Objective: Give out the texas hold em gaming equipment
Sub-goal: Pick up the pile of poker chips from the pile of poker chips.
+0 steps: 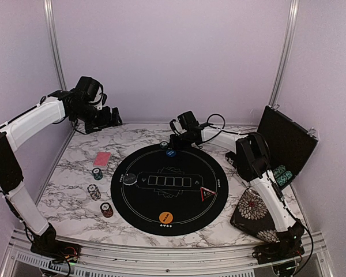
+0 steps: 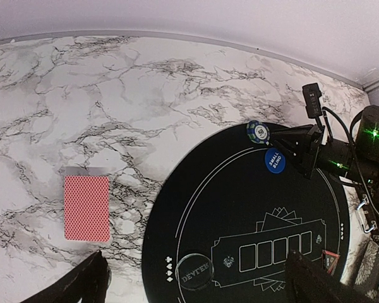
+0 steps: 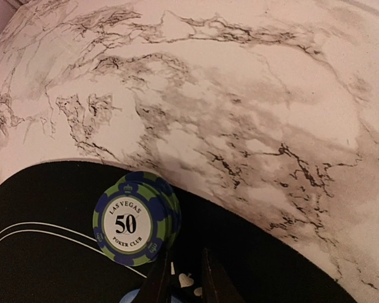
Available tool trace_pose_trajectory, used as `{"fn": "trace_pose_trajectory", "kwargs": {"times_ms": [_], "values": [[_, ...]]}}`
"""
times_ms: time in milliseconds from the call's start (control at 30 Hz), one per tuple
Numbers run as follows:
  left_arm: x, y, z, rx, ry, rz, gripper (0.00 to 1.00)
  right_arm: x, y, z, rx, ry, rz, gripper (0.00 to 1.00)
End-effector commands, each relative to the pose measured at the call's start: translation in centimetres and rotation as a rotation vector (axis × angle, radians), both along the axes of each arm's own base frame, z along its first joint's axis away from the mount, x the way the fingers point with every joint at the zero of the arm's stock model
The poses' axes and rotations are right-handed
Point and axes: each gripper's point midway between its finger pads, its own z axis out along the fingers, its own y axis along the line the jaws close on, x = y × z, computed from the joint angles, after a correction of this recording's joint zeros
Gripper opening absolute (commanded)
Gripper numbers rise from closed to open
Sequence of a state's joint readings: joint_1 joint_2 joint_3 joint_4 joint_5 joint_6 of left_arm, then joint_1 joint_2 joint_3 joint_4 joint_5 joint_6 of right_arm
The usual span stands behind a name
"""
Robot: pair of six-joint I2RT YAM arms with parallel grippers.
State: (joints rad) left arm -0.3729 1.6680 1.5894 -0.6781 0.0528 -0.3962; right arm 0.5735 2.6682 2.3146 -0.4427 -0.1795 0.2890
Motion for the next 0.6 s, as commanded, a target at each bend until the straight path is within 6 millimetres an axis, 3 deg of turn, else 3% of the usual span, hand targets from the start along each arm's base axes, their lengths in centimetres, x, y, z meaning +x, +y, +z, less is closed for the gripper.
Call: {"fn": "trace_pose_trajectory", "kwargs": {"times_ms": [0,200,567], "values": [[0.2,-0.2,-0.9,0.0,0.01,-0.015,0.99,-0.2,0.7,-0.6,0.005,0.013,0.003,0.16],[-0.1,-0.1,-1.2,-0.002,0.018,-0.014,0.99,0.3,-0.7,0.4,-0.004,0.001,-0.027,0.17],[-1.3,0.6,-2.4,0.006,0.047,0.016,0.99,0.7,-2.8,3.9,-0.01,-0.056,-0.066,0.17]]}}
